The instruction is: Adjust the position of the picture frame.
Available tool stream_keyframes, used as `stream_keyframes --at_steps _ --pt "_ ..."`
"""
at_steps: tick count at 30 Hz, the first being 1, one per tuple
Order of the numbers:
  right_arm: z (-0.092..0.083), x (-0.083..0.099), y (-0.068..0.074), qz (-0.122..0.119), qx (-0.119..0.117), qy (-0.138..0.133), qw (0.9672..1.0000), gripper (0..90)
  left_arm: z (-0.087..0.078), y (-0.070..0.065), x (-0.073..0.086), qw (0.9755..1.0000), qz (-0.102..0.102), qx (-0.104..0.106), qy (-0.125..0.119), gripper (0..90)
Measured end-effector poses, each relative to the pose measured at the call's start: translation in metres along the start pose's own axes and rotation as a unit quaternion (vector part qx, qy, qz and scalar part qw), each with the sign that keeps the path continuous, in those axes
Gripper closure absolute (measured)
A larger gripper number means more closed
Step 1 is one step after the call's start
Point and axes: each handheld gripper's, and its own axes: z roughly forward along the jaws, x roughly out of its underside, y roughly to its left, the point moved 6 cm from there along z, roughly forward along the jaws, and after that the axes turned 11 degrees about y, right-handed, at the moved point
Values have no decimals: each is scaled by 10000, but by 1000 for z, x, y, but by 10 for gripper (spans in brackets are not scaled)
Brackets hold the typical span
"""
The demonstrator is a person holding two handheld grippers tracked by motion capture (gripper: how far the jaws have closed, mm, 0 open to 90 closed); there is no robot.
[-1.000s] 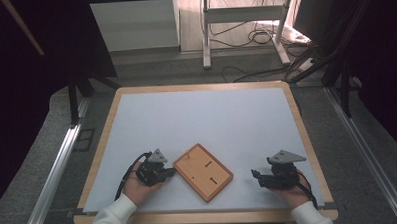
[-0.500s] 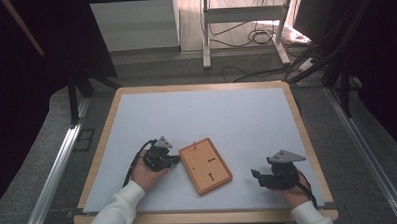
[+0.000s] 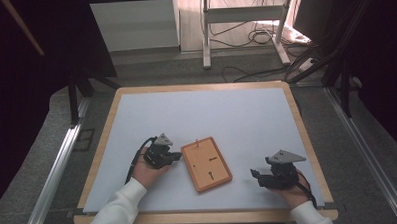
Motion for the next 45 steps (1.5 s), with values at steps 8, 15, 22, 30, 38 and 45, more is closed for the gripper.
stream_keyframes --at_steps 8,15,22,30,38,45 --pt "0 0 1 -99 -27 11 9999 279 -21 -2 18 9993 -198 -59 -322 685" --pt "-3 -2 2 -141 -98 -40 9998 345 -30 -6 29 9990 -286 -28 -348 358" --pt "0 -8 8 -251 -443 78 9987 656 -37 -4 33 9984 -279 -193 -448 276" --pt "17 -19 23 -637 -635 402 9951 899 -33 -4 34 9986 -287 -168 -402 267" --pt "32 -23 44 -943 -770 657 9904 900 -31 -2 34 9986 -325 -192 -359 261" --pt "39 -24 59 -1107 -830 778 9873 900 -30 -2 35 9987 -313 -200 -336 261"
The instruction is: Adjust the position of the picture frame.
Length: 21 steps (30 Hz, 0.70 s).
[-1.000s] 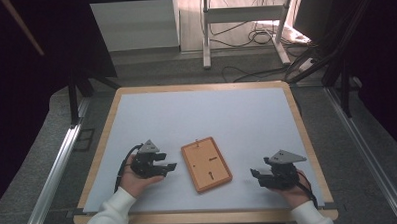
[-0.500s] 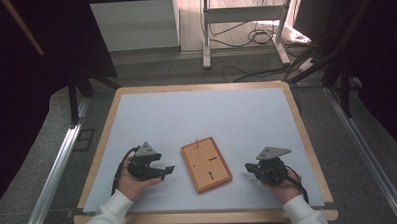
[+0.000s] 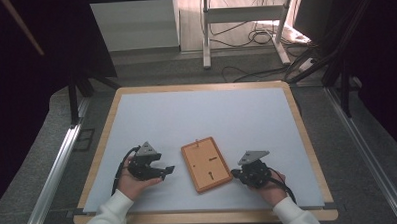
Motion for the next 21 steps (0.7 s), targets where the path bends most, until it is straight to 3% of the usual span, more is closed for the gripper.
stream_keyframes --at_steps 10,18,21 --pt "-1 0 13 20 -235 -8 9997 900 0 0 0 10000 -8 6 -2 261" --pt "7 -2 43 -238 -565 100 9981 900 -1 0 0 10000 9 18 -11 261" --pt "10 -4 54 -373 -486 99 9981 900 -2 0 0 10000 6 18 -20 262"
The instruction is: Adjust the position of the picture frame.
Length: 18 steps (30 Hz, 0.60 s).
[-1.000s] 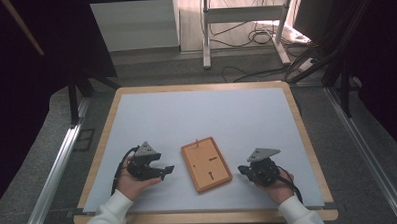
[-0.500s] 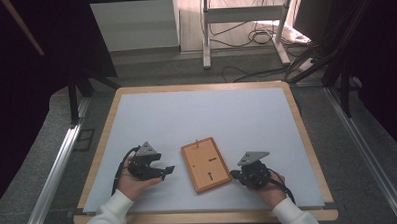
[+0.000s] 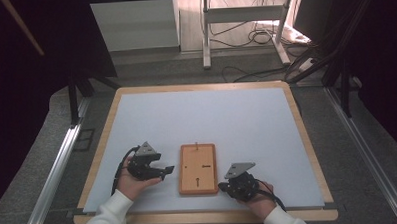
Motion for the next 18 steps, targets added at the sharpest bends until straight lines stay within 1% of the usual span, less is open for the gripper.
stream_keyframes --at_steps 1,2,5,8,9,13,16,18 --pt "1 -1 3 -4 -93 3 10000 900 0 0 0 10000 -3 -1 -1 262" --pt "3 -2 5 -40 -105 -20 9999 900 -1 0 0 10000 1 -7 -7 262" --pt "3 -4 9 -131 3 -40 9999 900 -1 0 0 10000 -25 1 -11 262" --pt "2 -5 10 -126 -25 -84 9999 900 -1 0 0 10000 -24 5 -11 262" --pt "1 -5 8 -123 -9 -142 9998 900 -1 0 0 10000 -30 3 -20 262" --pt "-11 -2 -1 -19 86 -318 9995 900 -1 1 1 10000 -7 14 -25 262" --pt "-23 9 -14 146 207 -473 9986 893 -2 1 1 10000 -4 8 -34 263" --pt "-31 17 -23 283 286 -569 9976 867 -2 1 1 10000 -1 8 -40 263"
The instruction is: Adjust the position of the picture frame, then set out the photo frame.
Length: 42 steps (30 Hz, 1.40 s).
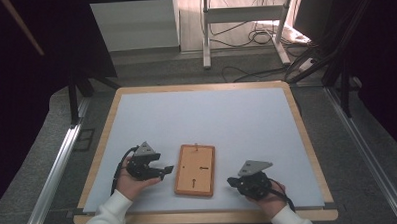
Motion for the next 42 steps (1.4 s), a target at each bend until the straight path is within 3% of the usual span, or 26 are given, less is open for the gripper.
stream_keyframes --at_steps 5,7,13,17,25,36,42 --pt "-15 12 -25 360 238 -257 9987 824 1 -1 0 10000 14 8 -18 264" --pt "-16 14 -32 517 287 -328 9977 743 1 -1 -1 10000 24 10 -30 265" --pt "-13 16 -41 689 605 -368 9951 446 0 -1 -1 9999 62 -12 -95 265" --pt "-15 15 -44 782 803 -525 9923 317 0 0 -2 9999 89 -12 -121 265" --pt "-16 19 -47 808 872 -560 9913 252 4 -2 -6 9997 214 26 -147 264" --pt "-20 23 -45 857 948 -587 9901 246 10 -3 -24 9980 527 161 -312 263" --pt "-16 22 -43 791 929 -536 9911 244 15 -3 -40 9975 666 149 -187 269"
